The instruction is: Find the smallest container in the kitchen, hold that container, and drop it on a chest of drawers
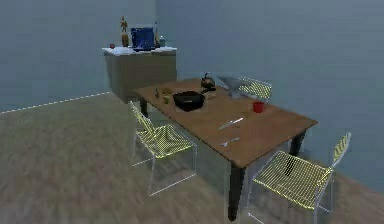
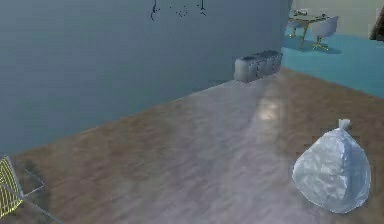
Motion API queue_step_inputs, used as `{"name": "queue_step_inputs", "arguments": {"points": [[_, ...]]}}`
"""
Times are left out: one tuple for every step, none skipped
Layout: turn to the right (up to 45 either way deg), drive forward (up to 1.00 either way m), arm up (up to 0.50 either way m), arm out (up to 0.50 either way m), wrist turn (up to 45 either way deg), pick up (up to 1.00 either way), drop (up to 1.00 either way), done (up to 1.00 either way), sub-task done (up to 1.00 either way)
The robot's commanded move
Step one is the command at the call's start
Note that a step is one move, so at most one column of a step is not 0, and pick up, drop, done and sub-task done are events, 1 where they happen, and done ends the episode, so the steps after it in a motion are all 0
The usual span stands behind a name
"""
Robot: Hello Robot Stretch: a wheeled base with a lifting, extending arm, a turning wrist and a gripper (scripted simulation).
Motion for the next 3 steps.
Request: {"name": "queue_step_inputs", "arguments": {"points": [[45.0, 0.00, 0.00, 0.00, 0.0, 0.00, 0.00, 0.00, 0.00], [0.0, 0.65, 0.00, 0.00, 0.0, 0.00, 0.00, 0.00, 0.00], [-45.0, 0.00, 0.00, 0.00, 0.0, 0.00, 0.00, 0.00, 0.00]]}}
